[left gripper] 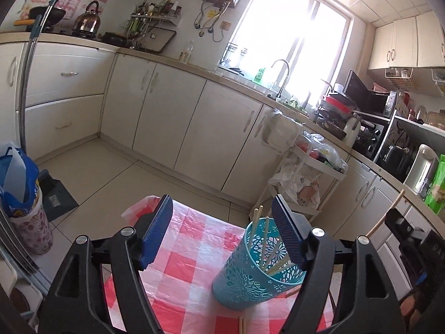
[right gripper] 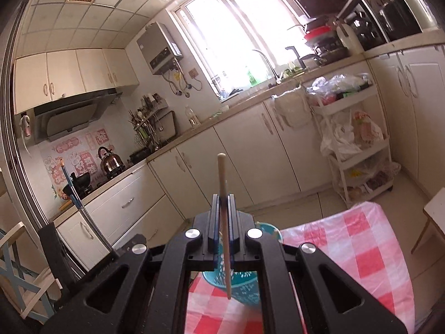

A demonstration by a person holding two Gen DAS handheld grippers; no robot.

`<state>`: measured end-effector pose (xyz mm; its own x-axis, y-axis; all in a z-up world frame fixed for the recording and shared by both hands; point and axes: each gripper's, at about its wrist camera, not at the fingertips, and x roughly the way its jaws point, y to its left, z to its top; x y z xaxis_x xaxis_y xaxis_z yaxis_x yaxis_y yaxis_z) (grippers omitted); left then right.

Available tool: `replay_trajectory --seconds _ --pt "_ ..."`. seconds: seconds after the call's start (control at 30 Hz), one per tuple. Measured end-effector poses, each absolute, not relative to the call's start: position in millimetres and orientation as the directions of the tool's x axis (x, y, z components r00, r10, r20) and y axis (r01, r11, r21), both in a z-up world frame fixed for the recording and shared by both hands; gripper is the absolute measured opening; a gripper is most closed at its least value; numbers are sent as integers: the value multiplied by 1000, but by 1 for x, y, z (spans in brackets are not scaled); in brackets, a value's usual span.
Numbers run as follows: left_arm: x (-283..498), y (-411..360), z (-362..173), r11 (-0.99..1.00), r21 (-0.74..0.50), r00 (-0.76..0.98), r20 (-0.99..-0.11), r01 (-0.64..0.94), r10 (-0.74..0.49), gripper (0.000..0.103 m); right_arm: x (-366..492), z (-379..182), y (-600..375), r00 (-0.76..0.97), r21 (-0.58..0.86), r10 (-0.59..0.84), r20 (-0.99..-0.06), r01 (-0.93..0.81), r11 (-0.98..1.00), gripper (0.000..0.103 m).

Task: Organize utensils
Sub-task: 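Carry the stick over the teal cup and lower it inside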

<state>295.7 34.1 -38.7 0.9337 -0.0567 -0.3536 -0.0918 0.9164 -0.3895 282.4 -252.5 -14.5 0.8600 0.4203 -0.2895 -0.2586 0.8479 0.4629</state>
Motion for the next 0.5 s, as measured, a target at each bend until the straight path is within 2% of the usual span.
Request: replay_trajectory --seconds 0.5 --pt "299 60 -35 885 -453 926 -370 -106 -78 70 323 -16 -230 848 455 419 -324 -249 855 6"
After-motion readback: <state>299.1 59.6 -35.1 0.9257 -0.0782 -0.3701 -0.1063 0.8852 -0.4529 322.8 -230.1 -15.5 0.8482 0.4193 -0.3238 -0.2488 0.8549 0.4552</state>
